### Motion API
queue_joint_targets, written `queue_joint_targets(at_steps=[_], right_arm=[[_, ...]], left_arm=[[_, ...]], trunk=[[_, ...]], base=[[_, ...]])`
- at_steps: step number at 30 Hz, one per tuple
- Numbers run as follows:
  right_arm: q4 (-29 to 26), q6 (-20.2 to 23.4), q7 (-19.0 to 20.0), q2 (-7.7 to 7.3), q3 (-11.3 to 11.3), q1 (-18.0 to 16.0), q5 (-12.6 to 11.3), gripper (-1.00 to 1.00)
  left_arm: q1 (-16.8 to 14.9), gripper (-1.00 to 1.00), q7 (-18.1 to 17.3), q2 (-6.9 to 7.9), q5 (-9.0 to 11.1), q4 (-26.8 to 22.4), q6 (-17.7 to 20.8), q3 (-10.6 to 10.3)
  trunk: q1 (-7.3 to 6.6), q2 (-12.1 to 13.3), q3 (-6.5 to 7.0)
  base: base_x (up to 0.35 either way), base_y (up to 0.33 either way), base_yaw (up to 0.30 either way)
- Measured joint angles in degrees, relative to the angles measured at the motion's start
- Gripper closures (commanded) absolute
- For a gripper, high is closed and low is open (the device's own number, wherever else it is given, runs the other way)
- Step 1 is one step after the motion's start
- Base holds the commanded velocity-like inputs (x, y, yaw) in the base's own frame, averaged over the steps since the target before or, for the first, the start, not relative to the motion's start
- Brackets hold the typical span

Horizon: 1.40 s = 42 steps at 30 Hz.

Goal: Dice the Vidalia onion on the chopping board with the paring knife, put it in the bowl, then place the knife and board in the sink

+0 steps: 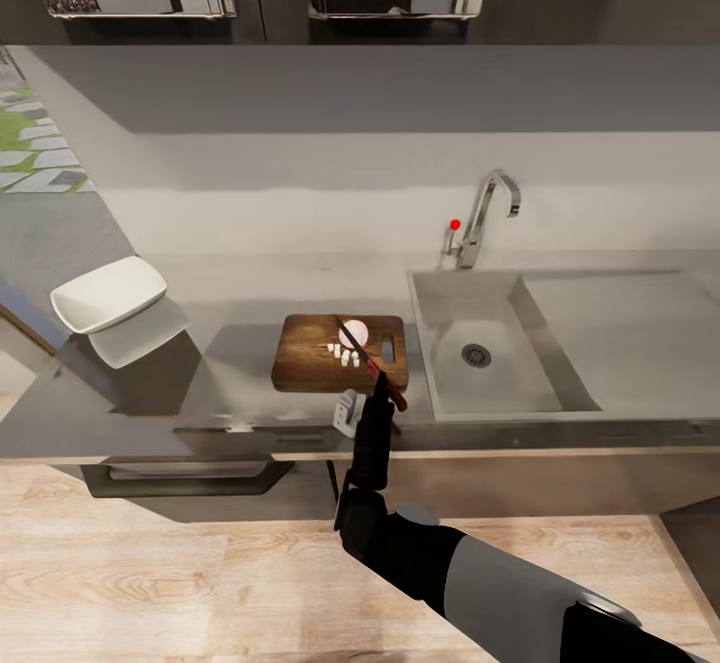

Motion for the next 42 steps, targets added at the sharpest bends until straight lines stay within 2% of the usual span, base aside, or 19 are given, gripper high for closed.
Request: queue_joint_targets(at_steps=[6,31,42], right_arm=[[-0.7,-0.1,1.2,0.0,0.0,0.0,0.1,1.0],[-0.7,-0.6,1.4,0.0,0.0,0.0,0.2,1.0],[-3.0,0.1,5.5,-0.01,-0.1,0.0,0.5,1.0]], left_arm=[[0.0,-1.0,0.0,0.0,0.0,0.0,0.0,0.0],[0.0,-1.0,0.0,0.0,0.0,0.0,0.0,0.0],[0.0,-1.0,0.0,-0.04,0.0,0.1,0.0,0.0]], trunk=[[0.01,0.0,0.0],[0.02,0.0,0.01],[0.01,0.0,0.0]], base=[[0.012,0.006,0.0],[0.003,0.0,0.0],[0.016,0.0,0.0]])
